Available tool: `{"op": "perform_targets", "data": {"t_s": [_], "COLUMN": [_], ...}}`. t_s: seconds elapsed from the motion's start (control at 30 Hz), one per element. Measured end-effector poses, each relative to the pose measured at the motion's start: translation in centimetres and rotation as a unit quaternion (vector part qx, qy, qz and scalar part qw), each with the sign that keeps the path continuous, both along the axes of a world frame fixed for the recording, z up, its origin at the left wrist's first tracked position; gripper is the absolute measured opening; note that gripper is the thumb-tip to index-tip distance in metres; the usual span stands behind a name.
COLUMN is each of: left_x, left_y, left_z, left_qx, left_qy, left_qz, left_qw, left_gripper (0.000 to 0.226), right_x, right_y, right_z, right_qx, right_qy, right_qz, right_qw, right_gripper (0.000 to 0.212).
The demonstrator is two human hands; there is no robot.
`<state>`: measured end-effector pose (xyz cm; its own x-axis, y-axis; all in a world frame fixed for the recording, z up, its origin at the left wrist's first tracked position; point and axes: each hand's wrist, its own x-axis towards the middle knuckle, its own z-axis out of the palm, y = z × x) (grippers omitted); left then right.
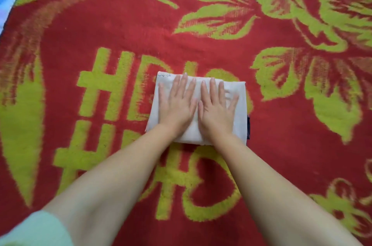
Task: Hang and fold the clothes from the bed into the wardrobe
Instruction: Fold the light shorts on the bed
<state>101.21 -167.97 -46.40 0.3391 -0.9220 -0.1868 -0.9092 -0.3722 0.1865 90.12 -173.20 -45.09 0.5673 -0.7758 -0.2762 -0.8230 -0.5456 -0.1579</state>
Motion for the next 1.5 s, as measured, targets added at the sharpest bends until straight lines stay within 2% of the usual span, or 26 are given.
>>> {"op": "perform_targets", "data": {"t_s": [0.1, 0.17, 0.23, 0.33, 0.4, 0.47, 0.57, 0.67, 0.77, 0.83, 0.9, 1.0, 1.07, 1.13, 1.2, 1.27, 1.4, 1.5], "left_x": [2.4, 4.0, 5.2, 4.6, 2.5, 0.0, -1.1, 1.0, 3.7, 4.4, 3.6, 0.6, -1.0, -1.6, -1.3, -0.9, -0.3, 0.3], "left_y": [2.1, 3.6, 4.8, 5.4, 5.1, 5.2, 6.6, 9.2, 11.8, 12.6, 12.5, 11.1, 9.7, 8.4, 7.0, 6.3, 5.6, 5.6], "left_z": [-1.4, -1.7, -1.1, 0.7, 1.7, 1.7, 0.4, -0.8, -0.8, 0.1, 1.3, 2.3, 2.2, 1.4, 1.1, 1.7, 5.7, 11.2], "left_qx": [-0.007, 0.017, 0.034, -0.013, -0.045, -0.04, -0.011, 0.018, 0.071, 0.072, 0.048, 0.004, 0.027, 0.045, 0.073, 0.1, 0.138, 0.124], "left_qy": [0.004, 0.008, 0.003, -0.01, -0.025, -0.025, -0.007, 0.001, 0.001, -0.011, -0.025, -0.027, -0.013, -0.014, -0.035, -0.015, 0.044, 0.053], "left_qz": [0.058, 0.106, 0.123, 0.065, -0.016, -0.068, -0.059, -0.037, -0.002, 0.008, -0.029, -0.152, -0.158, -0.104, -0.093, -0.096, -0.093, -0.076], "left_qw": [0.998, 0.994, 0.992, 0.998, 0.999, 0.997, 0.998, 0.999, 0.997, 0.997, 0.998, 0.988, 0.987, 0.994, 0.992, 0.99, 0.985, 0.988], "left_gripper": [0.056, 0.056, 0.057, 0.06, 0.06, 0.058, 0.058, 0.061, 0.068, 0.07, 0.072, 0.079, 0.094, 0.1, 0.088, 0.079, 0.078, 0.074], "right_x": [-3.3, -6.0, -8.3, -9.0, -7.3, -5.1, -4.6, -8.2, -12.5, -13.6, -12.8, -10.0, -8.4, -7.2, -6.0, -5.4, -4.7, -4.3], "right_y": [-1.4, -2.2, -2.6, -2.3, -1.0, 1.2, 3.2, 2.2, 0.8, 0.6, 1.4, 3.5, 4.1, 3.7, 3.0, 2.6, 1.5, 1.3], "right_z": [-1.3, -1.5, -0.8, 0.7, 1.3, 1.2, -0.4, -1.6, -1.1, 0.0, 1.4, 2.0, 1.1, 0.0, 0.1, 1.1, 4.9, 10.1], "right_qx": [-0.003, 0.018, 0.024, 0.006, -0.013, -0.003, 0.012, 0.011, 0.033, 0.04, 0.025, 0.024, 0.034, 0.031, 0.027, 0.045, 0.065, 0.046], "right_qy": [0.002, 0.013, 0.037, 0.028, -0.003, -0.041, -0.015, 0.027, 0.079, 0.085, 0.046, 0.004, 0.026, 0.052, 0.067, 0.07, 0.051, 0.039], "right_qz": [-0.052, -0.11, -0.127, -0.104, -0.048, 0.016, 0.05, 0.068, 0.056, 0.049, 0.088, 0.18, 0.151, 0.087, 0.063, 0.063, 0.068, 0.09], "right_qw": [0.999, 0.994, 0.991, 0.994, 0.999, 0.999, 0.999, 0.997, 0.995, 0.994, 0.995, 0.983, 0.988, 0.994, 0.995, 0.995, 0.994, 0.994], "right_gripper": [0.054, 0.054, 0.054, 0.056, 0.057, 0.054, 0.054, 0.057, 0.056, 0.058, 0.064, 0.086, 0.098, 0.094, 0.082, 0.073, 0.068, 0.067]}}
